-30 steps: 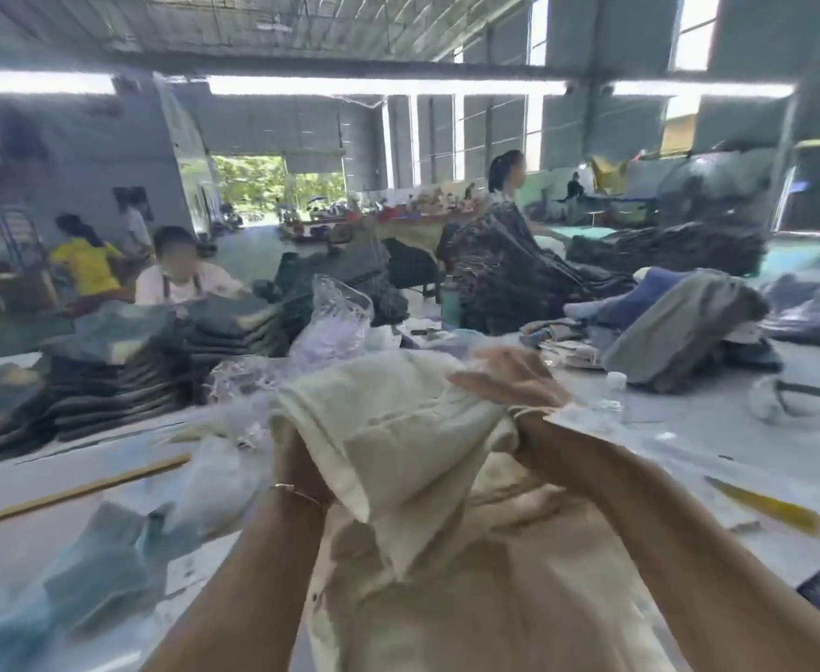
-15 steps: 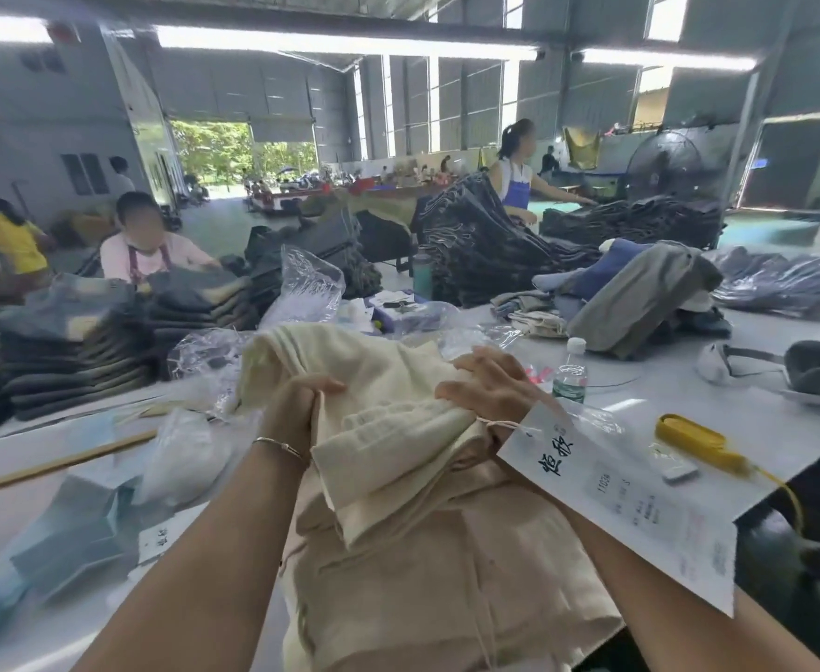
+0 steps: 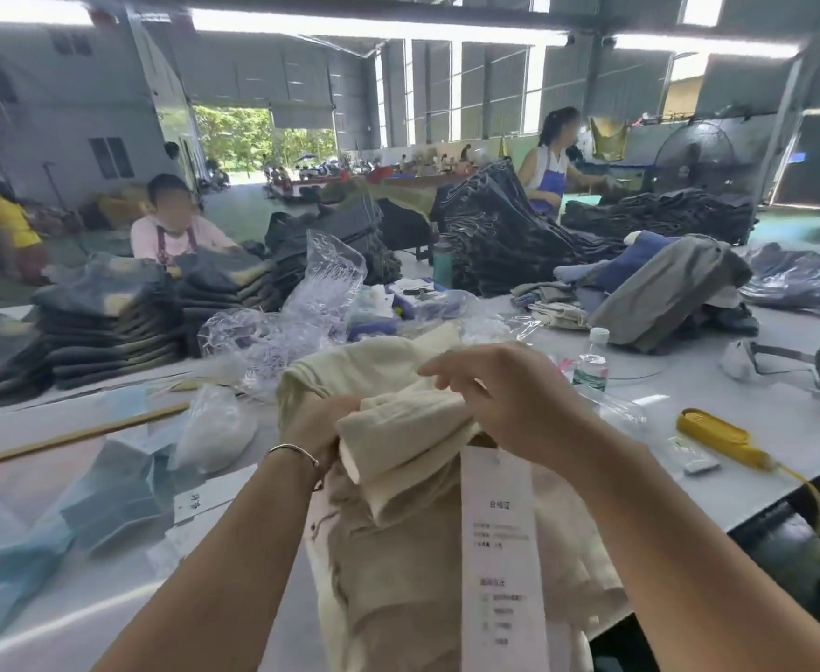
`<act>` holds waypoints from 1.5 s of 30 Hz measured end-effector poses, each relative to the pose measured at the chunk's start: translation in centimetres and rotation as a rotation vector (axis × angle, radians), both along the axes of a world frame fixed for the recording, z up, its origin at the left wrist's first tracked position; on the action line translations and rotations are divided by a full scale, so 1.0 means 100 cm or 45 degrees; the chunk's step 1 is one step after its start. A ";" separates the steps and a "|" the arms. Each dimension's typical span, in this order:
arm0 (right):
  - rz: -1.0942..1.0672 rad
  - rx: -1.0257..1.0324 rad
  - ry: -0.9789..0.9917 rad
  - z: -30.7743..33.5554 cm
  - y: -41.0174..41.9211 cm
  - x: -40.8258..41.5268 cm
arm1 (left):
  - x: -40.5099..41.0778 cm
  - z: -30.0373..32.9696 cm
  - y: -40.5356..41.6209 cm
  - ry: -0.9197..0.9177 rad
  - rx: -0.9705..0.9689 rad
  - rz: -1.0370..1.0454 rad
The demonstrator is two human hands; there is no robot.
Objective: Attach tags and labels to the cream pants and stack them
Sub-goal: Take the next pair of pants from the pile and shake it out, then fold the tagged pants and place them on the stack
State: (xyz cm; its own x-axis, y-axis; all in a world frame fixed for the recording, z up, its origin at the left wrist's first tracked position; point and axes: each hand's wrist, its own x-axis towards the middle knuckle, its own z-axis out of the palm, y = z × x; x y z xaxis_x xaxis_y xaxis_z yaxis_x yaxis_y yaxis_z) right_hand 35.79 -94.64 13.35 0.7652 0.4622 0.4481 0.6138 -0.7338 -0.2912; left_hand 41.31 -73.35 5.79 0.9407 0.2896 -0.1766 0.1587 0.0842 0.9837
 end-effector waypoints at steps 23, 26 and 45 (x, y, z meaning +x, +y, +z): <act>0.888 -0.239 1.007 -0.188 0.557 -0.121 | -0.315 -0.137 0.548 0.194 0.437 1.213; 0.914 -0.261 1.111 -0.211 0.635 -0.142 | -0.334 -0.162 0.624 0.508 0.981 1.117; 0.646 0.113 1.763 -0.274 0.793 -0.142 | -0.328 -0.111 0.811 -0.143 1.216 1.363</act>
